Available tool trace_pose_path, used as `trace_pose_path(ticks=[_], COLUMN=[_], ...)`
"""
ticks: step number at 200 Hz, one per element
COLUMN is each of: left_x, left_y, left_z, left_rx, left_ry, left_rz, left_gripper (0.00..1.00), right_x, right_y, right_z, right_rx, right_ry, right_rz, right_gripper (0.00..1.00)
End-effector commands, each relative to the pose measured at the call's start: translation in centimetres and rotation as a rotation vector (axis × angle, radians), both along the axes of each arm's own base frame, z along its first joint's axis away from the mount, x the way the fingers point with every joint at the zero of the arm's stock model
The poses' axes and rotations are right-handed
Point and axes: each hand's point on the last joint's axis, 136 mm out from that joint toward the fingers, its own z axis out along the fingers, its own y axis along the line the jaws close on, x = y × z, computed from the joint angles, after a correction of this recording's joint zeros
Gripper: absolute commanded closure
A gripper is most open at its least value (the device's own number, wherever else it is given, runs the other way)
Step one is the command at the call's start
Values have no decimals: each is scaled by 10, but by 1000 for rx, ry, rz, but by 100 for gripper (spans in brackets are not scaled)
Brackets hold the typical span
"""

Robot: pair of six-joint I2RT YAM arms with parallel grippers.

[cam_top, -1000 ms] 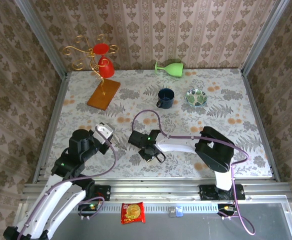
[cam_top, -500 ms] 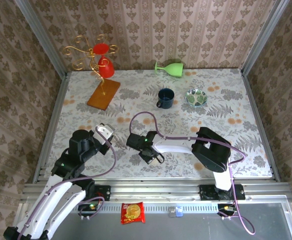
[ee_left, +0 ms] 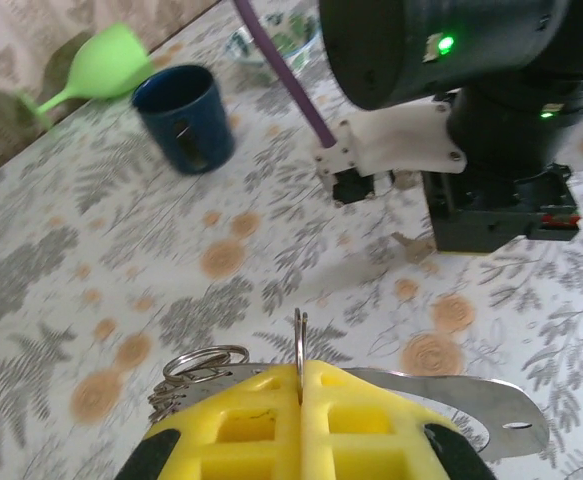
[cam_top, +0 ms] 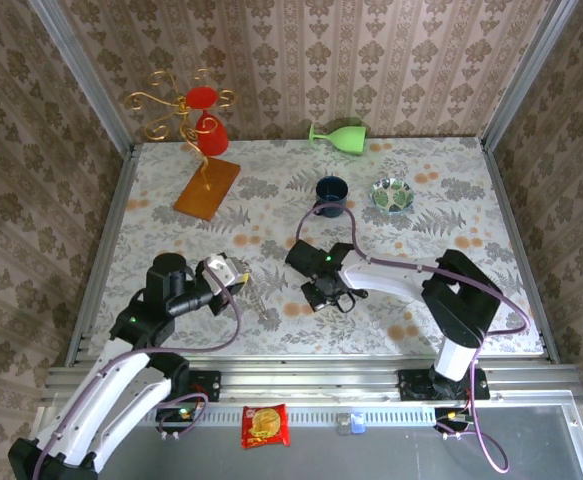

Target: Put the keys on the keyring

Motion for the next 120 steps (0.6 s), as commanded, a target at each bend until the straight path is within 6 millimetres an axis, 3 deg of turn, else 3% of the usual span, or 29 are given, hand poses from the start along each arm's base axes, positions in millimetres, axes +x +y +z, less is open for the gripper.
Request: trace_pose_path(ticks=[1,35,87,120], left_x=[-13,-17,-21,-18], left_y=[-21,-31,-28,-27], left_z=[15,10,-1,-7], left_rx=[-51,-40,-18,11], left_ry=[-62,-20,3,8], left_rz=[-168,-236,-224,-206], left_gripper=[100,100,100,100], right_x=[-20,-19,-15,-10], right_y=[-1,5,8,11], right_z=[-1,-12,-22,-24], right_rx=[25,25,9,-4], right_ry=[77,107,112,111], right_rz=[-30,-39,-61,-54], right_gripper=[100,100,100,94])
